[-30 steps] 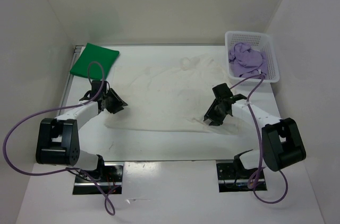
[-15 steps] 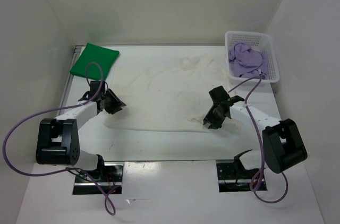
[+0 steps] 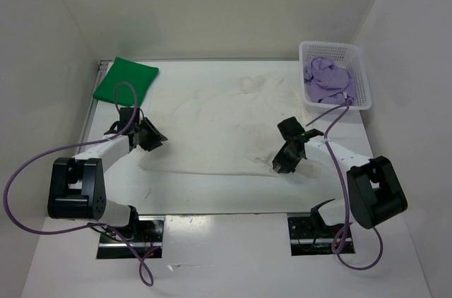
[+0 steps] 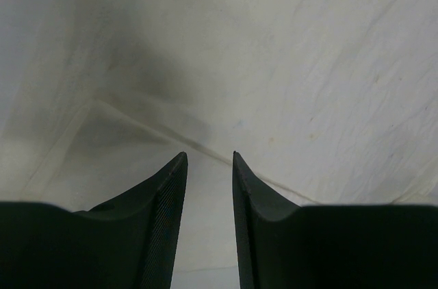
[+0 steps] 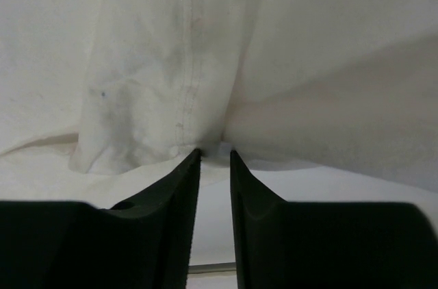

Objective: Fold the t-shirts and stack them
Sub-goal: Fold the flattened tshirt in 1/3 of the way

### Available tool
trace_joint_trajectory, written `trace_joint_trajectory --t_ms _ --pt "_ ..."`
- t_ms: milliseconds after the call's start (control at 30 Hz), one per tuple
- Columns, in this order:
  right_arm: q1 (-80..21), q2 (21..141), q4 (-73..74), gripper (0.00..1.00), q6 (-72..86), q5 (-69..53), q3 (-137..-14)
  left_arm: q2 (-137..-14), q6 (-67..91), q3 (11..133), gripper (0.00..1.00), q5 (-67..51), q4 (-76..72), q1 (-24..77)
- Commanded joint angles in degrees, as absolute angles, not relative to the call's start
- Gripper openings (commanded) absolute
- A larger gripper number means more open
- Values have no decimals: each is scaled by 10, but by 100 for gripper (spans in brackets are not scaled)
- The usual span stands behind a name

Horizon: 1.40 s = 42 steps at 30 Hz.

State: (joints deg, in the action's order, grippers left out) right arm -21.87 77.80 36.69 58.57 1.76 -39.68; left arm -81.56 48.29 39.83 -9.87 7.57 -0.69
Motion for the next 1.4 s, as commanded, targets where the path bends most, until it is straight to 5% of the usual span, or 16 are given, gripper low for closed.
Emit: trace_joint_trajectory --t_ms 0,167,400,867,1367 --pt "-222 790 339 27 582 38 -402 -817 484 391 40 -107 54 -11" --pt "-222 790 340 23 570 38 -421 -817 484 391 40 -112 54 -11" --pt "-222 795 333 35 557 44 -416 -812 490 381 40 -113 49 -11" --pt "-222 824 325 3 525 55 -462 -802 490 375 40 -107 49 -11" --pt "-222 983 315 0 450 74 -615 -795 490 370 40 -102 54 -11"
